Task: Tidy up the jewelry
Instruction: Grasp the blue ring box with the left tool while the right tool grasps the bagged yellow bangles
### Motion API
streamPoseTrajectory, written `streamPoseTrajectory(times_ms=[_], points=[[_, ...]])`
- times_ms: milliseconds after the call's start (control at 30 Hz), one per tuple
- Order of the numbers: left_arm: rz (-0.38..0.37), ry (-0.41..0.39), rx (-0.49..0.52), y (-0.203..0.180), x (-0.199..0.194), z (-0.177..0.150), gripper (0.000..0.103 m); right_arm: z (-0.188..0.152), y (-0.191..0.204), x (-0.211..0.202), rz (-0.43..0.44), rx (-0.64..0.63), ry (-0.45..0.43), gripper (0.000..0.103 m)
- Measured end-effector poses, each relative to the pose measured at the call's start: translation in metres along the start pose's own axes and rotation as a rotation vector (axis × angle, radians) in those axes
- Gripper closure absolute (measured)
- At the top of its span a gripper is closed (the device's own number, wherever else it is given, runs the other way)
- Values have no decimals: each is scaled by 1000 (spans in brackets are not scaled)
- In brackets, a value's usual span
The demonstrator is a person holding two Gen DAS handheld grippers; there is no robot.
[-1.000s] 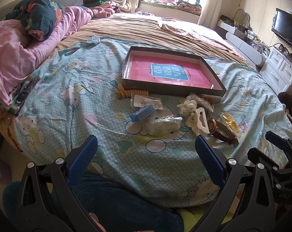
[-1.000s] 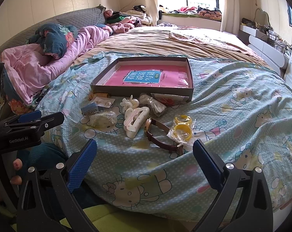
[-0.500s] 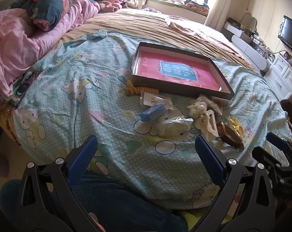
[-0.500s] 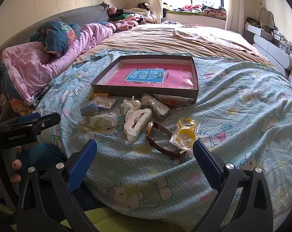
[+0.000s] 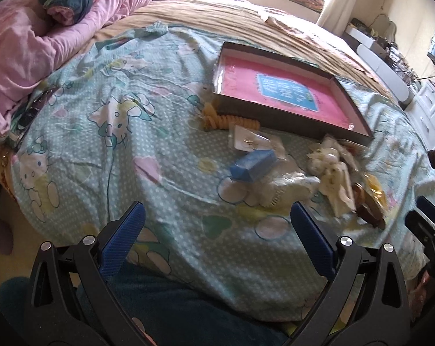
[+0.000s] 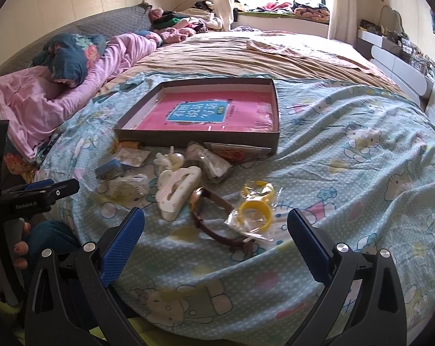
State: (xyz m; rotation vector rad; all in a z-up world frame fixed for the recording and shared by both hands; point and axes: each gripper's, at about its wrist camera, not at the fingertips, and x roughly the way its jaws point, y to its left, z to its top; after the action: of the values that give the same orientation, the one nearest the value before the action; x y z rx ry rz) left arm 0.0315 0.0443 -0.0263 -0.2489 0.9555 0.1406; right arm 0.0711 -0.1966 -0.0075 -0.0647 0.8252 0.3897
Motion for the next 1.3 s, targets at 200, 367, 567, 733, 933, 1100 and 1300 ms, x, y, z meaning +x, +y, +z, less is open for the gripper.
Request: streamPoseTrajectory(times_ms=[200,367,567,733,933,1100,1300], points=[[-39,60,-10,3,27,13,9,0,-13,6,-21,20,8,4],[-75,87,12,-7,41,21,9,-1,-26,15,-44,40,32,4],[-106,117,24,-17,56,27,18,-5,-46,26,-62,92,62,4],[-135,120,37,-21,62,32,34,-6,-55,41,-66,117,96,5],[-126,105,100,-31,66,37,57,0,-53,59,-21,134,129,9],[-145,85,109,-31,63,37,58,4,-59,79,17,185,189,28],[-142,28,115,-27,46,40,58,3,-64,79,37,199,190,45]])
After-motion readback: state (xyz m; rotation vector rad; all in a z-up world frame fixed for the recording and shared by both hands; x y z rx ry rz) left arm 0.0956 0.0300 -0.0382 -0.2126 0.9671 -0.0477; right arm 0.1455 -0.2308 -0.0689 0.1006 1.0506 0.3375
